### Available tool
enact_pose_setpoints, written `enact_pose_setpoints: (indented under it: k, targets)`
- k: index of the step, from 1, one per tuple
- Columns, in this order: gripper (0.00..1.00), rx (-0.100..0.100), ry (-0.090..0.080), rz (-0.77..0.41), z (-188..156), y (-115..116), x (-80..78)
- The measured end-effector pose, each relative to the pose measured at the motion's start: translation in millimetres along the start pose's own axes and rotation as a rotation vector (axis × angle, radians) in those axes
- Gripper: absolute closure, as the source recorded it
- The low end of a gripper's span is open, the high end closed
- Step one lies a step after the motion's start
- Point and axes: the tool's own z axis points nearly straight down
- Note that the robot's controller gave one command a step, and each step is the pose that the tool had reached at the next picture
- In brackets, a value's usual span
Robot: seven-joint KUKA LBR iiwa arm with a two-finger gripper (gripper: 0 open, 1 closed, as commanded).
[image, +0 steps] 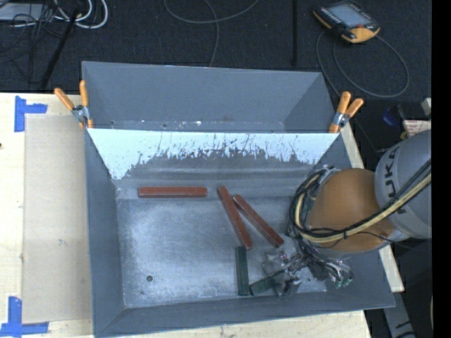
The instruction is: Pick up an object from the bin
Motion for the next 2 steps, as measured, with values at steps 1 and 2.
enact_pose_setpoints:
  k: [1,2]
  targets:
    - [1.0,0.0,0.0,-0.001,0,0,-0.1]
    - [1.0,0.001,0.001,0.046,-177,-35,-20.8]
